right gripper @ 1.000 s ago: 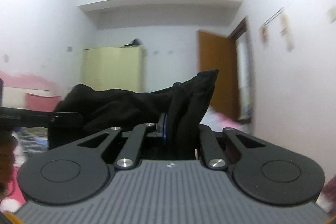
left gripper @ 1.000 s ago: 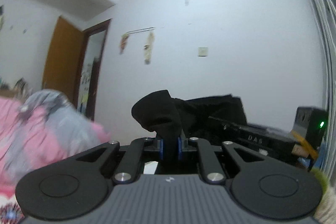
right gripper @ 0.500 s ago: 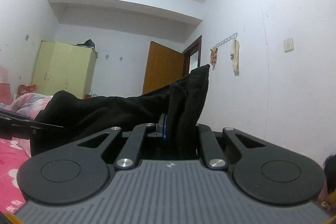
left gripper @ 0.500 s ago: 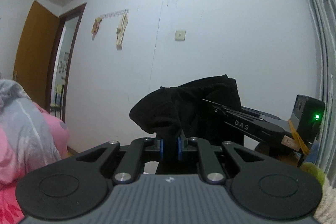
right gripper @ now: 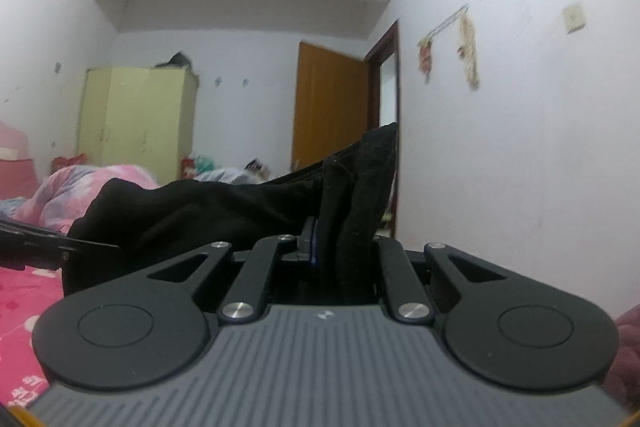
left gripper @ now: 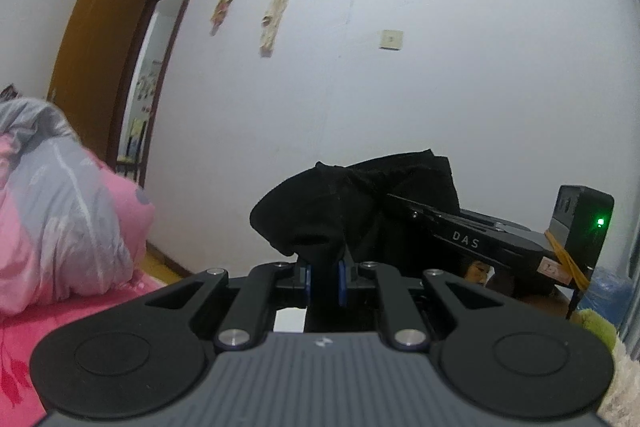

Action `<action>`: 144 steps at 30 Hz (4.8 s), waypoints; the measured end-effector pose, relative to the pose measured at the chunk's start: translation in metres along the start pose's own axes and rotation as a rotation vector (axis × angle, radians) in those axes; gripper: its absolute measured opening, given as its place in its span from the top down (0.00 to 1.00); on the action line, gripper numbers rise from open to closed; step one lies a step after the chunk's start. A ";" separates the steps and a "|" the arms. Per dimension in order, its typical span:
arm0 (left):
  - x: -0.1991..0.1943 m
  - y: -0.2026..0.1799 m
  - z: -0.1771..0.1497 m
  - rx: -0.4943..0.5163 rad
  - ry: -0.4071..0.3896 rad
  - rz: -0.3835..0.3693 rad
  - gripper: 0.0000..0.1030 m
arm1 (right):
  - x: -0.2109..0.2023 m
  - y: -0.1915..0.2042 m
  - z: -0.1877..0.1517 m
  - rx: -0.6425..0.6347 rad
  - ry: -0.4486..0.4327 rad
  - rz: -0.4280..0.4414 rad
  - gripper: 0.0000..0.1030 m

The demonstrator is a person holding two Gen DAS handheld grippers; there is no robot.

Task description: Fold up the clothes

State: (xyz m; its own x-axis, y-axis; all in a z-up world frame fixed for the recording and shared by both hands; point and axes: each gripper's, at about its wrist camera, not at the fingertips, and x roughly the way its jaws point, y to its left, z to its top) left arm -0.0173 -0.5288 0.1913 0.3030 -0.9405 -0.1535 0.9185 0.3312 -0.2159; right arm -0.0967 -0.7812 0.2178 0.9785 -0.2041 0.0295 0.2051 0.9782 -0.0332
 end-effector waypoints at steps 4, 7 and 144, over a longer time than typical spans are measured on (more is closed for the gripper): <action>0.008 0.032 -0.009 -0.062 0.038 0.038 0.88 | 0.032 0.005 -0.008 0.010 0.092 0.069 0.92; 0.019 0.062 -0.019 -0.113 0.073 0.072 0.88 | 0.062 0.013 -0.016 0.017 0.179 0.122 0.92; -0.232 0.031 -0.119 0.127 0.210 0.339 0.00 | -0.199 0.342 -0.132 0.148 0.512 -0.716 0.01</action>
State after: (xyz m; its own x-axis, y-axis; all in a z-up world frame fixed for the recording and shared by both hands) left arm -0.0897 -0.2910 0.1055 0.5470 -0.7398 -0.3919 0.8040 0.5946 -0.0003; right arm -0.2187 -0.4105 0.0684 0.5138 -0.7257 -0.4576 0.8007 0.5972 -0.0480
